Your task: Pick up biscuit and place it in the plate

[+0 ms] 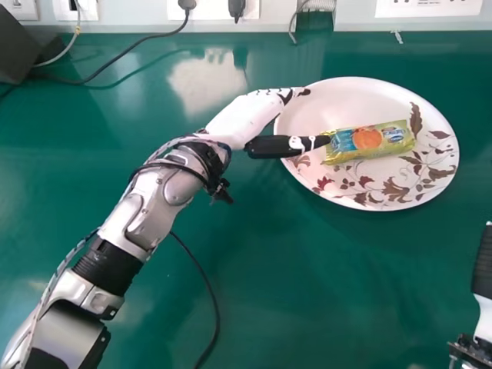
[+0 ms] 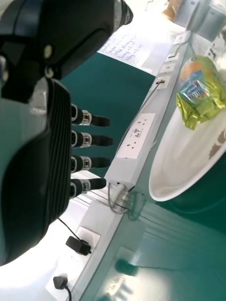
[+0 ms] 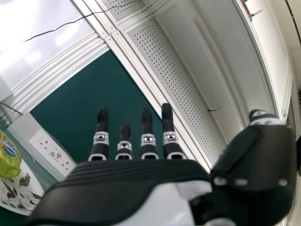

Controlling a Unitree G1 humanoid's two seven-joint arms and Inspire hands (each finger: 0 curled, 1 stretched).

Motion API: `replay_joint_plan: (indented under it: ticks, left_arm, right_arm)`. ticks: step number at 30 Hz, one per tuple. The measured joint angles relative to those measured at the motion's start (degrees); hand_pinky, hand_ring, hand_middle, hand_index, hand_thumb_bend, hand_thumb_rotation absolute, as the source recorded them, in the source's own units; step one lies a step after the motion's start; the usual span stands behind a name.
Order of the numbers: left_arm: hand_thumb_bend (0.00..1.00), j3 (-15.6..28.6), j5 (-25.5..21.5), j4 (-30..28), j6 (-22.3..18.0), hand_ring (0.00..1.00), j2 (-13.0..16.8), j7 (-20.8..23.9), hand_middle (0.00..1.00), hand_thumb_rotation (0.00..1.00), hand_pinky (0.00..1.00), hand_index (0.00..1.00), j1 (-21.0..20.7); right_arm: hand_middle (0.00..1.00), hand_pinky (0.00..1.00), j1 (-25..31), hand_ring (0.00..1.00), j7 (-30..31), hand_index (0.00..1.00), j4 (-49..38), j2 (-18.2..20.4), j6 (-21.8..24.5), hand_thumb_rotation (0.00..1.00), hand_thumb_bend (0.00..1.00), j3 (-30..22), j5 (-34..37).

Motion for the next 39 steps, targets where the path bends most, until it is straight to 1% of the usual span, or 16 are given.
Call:
replay_joint_plan:
  ticks: [4, 7, 10, 13, 15, 21, 25, 26, 29, 31, 32, 33, 35, 39]
  left_arm:
    - [1.0, 2.14, -2.95, -3.34, 0.73, 1.0, 0.16, -1.25, 1.0, 0.69, 1.0, 0.99, 2.26]
    - [1.0, 3.48, -5.14, -4.35, 0.95, 1.0, 0.29, -2.38, 0.99, 0.69, 1.0, 0.98, 2.92]
    - [1.0, 4.85, -7.55, -5.87, 1.23, 1.0, 0.27, -3.69, 0.99, 0.69, 1.0, 0.98, 3.92]
    - [1.0, 6.08, -10.28, -7.61, 2.04, 1.0, 0.24, -5.15, 1.0, 0.7, 1.0, 0.98, 4.76]
    - [1.0, 7.09, -12.02, -8.84, 2.17, 1.0, 0.21, -5.83, 1.0, 0.7, 1.0, 0.98, 5.28]
    - [1.0, 8.21, -14.82, -10.54, 1.91, 1.0, 0.38, -6.91, 1.0, 0.68, 1.0, 0.98, 6.95]
    - [1.0, 9.33, -17.1, -13.22, 2.88, 1.0, 0.18, -7.7, 1.0, 0.69, 1.0, 0.98, 8.69]
    - [1.0, 9.6, -17.45, -13.69, 3.22, 1.0, 0.12, -7.91, 1.0, 0.68, 1.0, 0.98, 8.88]
    - [1.0, 10.92, -20.72, -14.69, 3.8, 1.0, -0.38, -8.37, 1.0, 0.68, 1.0, 0.98, 9.33]
    - [1.0, 12.25, -24.23, -15.31, 5.37, 1.0, -1.15, -9.33, 1.0, 0.67, 1.0, 0.98, 9.54]
    - [1.0, 12.77, -26.11, -15.76, 6.2, 1.0, -1.62, -9.87, 1.0, 0.69, 1.0, 0.98, 9.94]
    - [1.0, 12.91, -26.32, -16.05, 6.39, 1.0, -1.84, -10.08, 1.0, 0.7, 1.0, 0.98, 10.23]
    - [1.0, 14.04, -29.45, -16.85, 7.55, 1.0, -2.22, -10.77, 1.0, 0.71, 1.0, 0.98, 11.12]
    - [1.0, 15.61, -32.87, -18.43, 9.15, 1.0, -2.5, -11.14, 1.0, 0.72, 1.0, 0.97, 12.34]
  right_arm:
    - [0.91, 0.82, 0.13, 0.93, 0.33, 0.84, 0.01, 0.01, 0.33, 0.32, 0.84, -0.02, 0.05]
    - [0.91, 0.8, 0.13, 0.92, 0.34, 0.84, 0.0, 0.01, 0.5, 0.32, 0.84, -0.05, 0.14]
    - [0.91, 0.82, 0.16, 0.93, 0.34, 0.85, 0.0, 0.02, 0.57, 0.3, 0.84, -0.14, 0.15]
    - [0.91, 0.83, 0.17, 0.93, 0.34, 0.85, 0.0, 0.01, 0.62, 0.32, 0.84, -0.28, 0.2]
    - [0.91, 0.82, 0.15, 0.93, 0.37, 0.85, 0.03, -0.01, 0.67, 0.32, 0.83, -0.31, 0.19]
    - [0.9, 0.81, 0.14, 0.91, 0.37, 0.85, 0.09, -0.01, 0.75, 0.34, 0.82, -0.49, 0.18]
    - [0.9, 0.81, 0.13, 0.89, 0.5, 0.86, 0.22, -0.03, 0.84, 0.36, 0.81, -0.6, 0.2]
    - [0.9, 0.82, 0.13, 0.89, 0.5, 0.86, 0.22, -0.02, 0.89, 0.35, 0.81, -0.61, 0.2]
    - [0.91, 0.87, 0.13, 0.92, 0.5, 0.86, 0.22, -0.01, 1.12, 0.31, 0.81, -0.59, 0.21]
    - [0.93, 0.88, 0.14, 0.93, 0.5, 0.87, 0.21, 0.0, 1.14, 0.28, 0.81, -0.59, 0.2]
    - [0.93, 0.87, 0.15, 0.94, 0.5, 0.88, 0.21, 0.0, 1.14, 0.27, 0.81, -0.59, 0.17]
    - [0.93, 0.87, 0.16, 0.94, 0.5, 0.88, 0.21, 0.01, 1.14, 0.26, 0.81, -0.59, 0.17]
    - [0.94, 0.87, 0.2, 0.95, 0.46, 0.87, 0.17, 0.01, 1.14, 0.26, 0.81, -0.54, -0.01]
    - [0.93, 0.84, 0.25, 0.94, 0.43, 0.86, 0.02, 0.02, 1.16, 0.28, 0.81, -0.52, -0.18]
